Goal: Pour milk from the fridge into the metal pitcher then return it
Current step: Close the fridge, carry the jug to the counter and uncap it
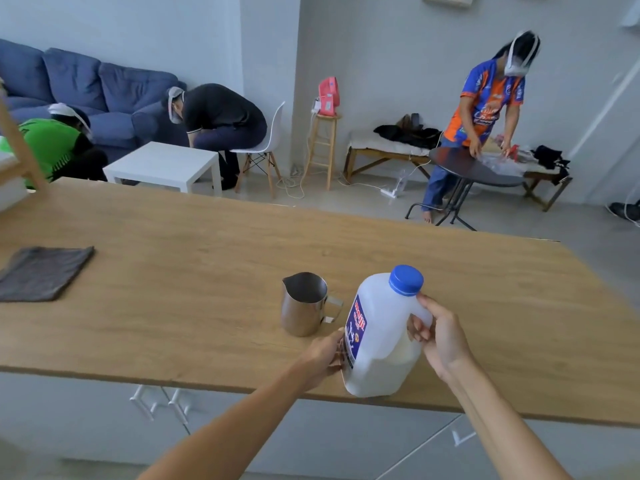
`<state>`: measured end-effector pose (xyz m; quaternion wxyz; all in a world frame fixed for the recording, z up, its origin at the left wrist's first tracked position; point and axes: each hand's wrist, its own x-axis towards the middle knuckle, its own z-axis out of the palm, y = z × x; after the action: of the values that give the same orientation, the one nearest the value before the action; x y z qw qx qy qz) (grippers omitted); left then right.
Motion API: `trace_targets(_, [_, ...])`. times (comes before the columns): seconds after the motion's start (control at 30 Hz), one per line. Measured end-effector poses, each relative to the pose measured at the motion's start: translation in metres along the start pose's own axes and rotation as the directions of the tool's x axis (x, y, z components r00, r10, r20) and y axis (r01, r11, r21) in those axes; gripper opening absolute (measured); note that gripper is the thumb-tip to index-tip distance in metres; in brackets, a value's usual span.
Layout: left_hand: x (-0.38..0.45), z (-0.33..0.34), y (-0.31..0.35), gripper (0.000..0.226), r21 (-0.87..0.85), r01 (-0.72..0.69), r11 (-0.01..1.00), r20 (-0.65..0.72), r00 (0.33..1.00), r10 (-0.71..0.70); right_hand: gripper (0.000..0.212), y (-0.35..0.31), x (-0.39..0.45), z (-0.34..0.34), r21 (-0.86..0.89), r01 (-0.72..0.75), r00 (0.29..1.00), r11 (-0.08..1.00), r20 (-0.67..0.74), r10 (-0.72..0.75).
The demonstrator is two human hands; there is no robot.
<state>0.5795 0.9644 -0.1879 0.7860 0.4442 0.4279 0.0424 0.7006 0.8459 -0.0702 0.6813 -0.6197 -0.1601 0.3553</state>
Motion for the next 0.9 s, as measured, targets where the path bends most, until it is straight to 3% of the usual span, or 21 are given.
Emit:
trace_targets(0.33, [0.01, 0.024, 0.027, 0.031, -0.184, 0.032, 0.982, -0.004, 0.999, -0.033, 0.034, -0.01, 0.041, -0.005, 0.002, 0.028, 1.0, 1.0, -0.007, -0.028])
trace_targets(0.67, [0.012, 0.026, 0.033, 0.032, -0.195, -0.023, 0.981, -0.008, 1.0, 0.021, 0.031, -0.013, 0.056, -0.016, -0.013, 0.017, 0.996, 1.0, 0.091, -0.016])
trace_targets(0.77, [0.002, 0.026, 0.042, 0.027, -0.202, -0.107, 0.973, -0.001, 0.994, 0.109, 0.034, -0.002, 0.058, -0.02, -0.03, 0.052, 0.994, 0.998, 0.097, -0.049])
trace_targets(0.9, [-0.022, 0.028, 0.071, 0.025, -0.033, -0.311, 0.95, 0.031, 0.95, 0.312, 0.052, 0.018, 0.061, -0.017, -0.065, 0.025, 0.996, 0.998, -0.084, -0.03])
